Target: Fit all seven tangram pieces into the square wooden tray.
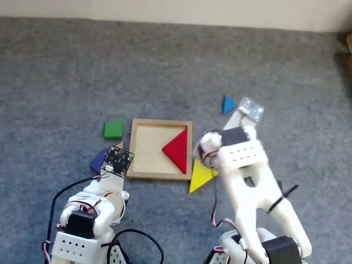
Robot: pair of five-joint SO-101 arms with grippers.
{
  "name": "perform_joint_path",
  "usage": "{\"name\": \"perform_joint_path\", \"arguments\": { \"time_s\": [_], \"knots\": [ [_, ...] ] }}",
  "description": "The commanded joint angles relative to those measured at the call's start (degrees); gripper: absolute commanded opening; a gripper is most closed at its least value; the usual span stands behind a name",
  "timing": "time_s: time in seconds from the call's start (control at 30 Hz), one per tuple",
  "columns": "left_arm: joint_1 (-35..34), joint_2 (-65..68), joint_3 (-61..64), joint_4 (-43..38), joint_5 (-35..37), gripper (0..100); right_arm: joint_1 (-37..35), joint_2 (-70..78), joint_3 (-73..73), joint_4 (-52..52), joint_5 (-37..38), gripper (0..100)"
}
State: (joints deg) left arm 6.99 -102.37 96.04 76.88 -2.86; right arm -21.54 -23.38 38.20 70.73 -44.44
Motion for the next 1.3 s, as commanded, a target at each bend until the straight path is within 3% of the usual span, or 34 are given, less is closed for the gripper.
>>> {"name": "perform_joint_path", "arguments": {
  "time_s": [0.0,0.37,0.7,1.27],
  "knots": [
    [-0.31,-2.07,1.19,0.35,0.26,1,-5.76,-2.33,1.27,-1.1,-3.34,46.4],
    [-0.31,-2.07,1.19,0.35,0.26,1,-6.02,-2.24,8.22,-16.75,-4.13,46.4],
    [-0.31,-2.07,1.19,0.35,0.26,1,-6.2,-2.24,9.19,-23.52,-6.33,46.4],
    [-0.31,-2.07,1.19,0.35,0.26,1,-5.76,13.32,3.74,-24.22,-8.79,46.4]
  ]
}}
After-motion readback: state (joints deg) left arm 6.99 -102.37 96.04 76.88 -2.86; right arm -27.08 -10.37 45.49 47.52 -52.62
